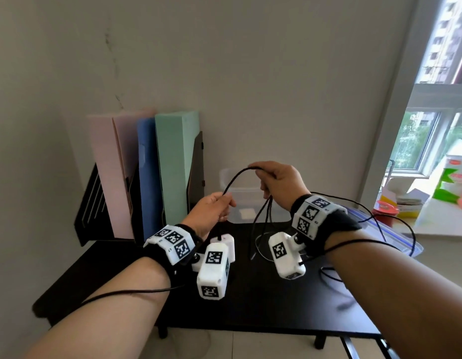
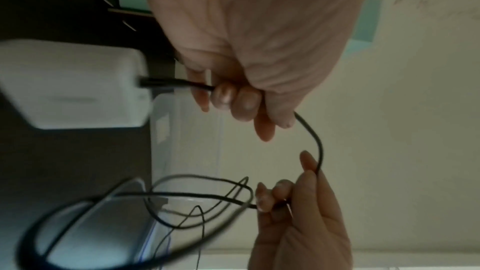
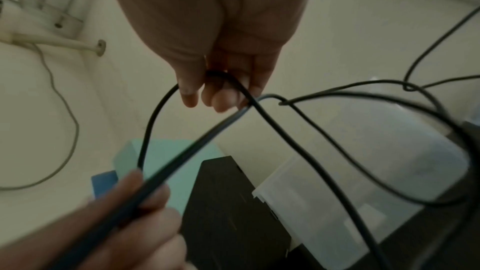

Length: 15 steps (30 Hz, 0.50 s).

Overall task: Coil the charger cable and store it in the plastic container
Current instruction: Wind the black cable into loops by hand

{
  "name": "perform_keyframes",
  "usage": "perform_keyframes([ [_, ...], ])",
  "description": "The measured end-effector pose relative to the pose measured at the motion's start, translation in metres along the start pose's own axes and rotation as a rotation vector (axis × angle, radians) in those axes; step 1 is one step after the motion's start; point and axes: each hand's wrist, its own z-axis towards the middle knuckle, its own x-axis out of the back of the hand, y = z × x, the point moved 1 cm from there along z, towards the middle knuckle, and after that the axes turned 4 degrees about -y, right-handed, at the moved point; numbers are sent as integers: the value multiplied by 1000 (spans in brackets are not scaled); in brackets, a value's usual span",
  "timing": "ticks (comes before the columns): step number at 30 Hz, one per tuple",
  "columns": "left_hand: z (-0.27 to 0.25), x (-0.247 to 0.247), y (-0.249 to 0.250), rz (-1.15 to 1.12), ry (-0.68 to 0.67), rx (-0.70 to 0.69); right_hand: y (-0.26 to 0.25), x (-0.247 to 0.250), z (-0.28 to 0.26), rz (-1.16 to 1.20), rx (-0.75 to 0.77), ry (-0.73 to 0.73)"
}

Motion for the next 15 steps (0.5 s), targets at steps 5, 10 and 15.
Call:
perform_keyframes([
  [5, 11, -2, 15, -216, 14, -7, 7, 0, 4, -59, -22, -4],
  [10, 23, 16, 28, -426, -22, -29, 28, 2, -8, -401, -111, -337],
  [15, 30, 38, 47, -558, 15, -82, 62, 15, -22, -776, -269, -450],
])
